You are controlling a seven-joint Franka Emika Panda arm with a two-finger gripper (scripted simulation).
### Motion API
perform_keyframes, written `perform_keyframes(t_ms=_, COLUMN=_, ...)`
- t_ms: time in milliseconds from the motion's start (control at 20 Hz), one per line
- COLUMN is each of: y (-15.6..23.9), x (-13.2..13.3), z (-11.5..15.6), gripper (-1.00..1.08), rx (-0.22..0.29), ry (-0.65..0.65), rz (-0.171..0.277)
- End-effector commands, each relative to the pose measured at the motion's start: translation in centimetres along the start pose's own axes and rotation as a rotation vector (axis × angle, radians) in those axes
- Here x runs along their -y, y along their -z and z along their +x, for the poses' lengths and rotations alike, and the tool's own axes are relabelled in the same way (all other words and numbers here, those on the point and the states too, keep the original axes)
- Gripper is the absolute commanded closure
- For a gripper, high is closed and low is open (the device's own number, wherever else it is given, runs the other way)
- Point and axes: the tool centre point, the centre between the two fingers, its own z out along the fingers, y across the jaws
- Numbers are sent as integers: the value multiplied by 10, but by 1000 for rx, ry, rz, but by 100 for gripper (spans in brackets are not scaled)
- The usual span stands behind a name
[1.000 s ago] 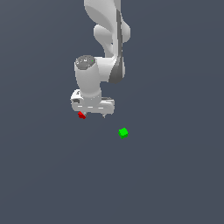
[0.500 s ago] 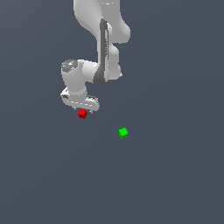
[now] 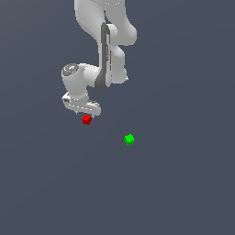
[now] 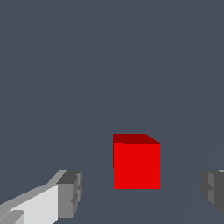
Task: Stack the red cube on top of the green cube.
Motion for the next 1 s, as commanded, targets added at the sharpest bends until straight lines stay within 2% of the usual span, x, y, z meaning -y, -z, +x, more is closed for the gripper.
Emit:
perform_keyframes(t_ms=0, y=-4, x=0, z=0, gripper=-92, rx=0, ry=0, rz=0)
perform_keyframes(t_ms=450, y=-40, x=-1, z=-1, gripper=-92, rx=0, ry=-1, rz=0)
perform_keyframes(t_ms=750, y=-50, x=-1, z=-1, gripper=-92, rx=0, ry=-1, rz=0)
perform_keyframes(t_ms=800, y=-50, x=-1, z=-1, gripper=108, rx=0, ry=-1, rz=0)
perform_keyframes(t_ms=950, y=-50, x=-1, z=-1, gripper=108, rx=0, ry=-1, rz=0)
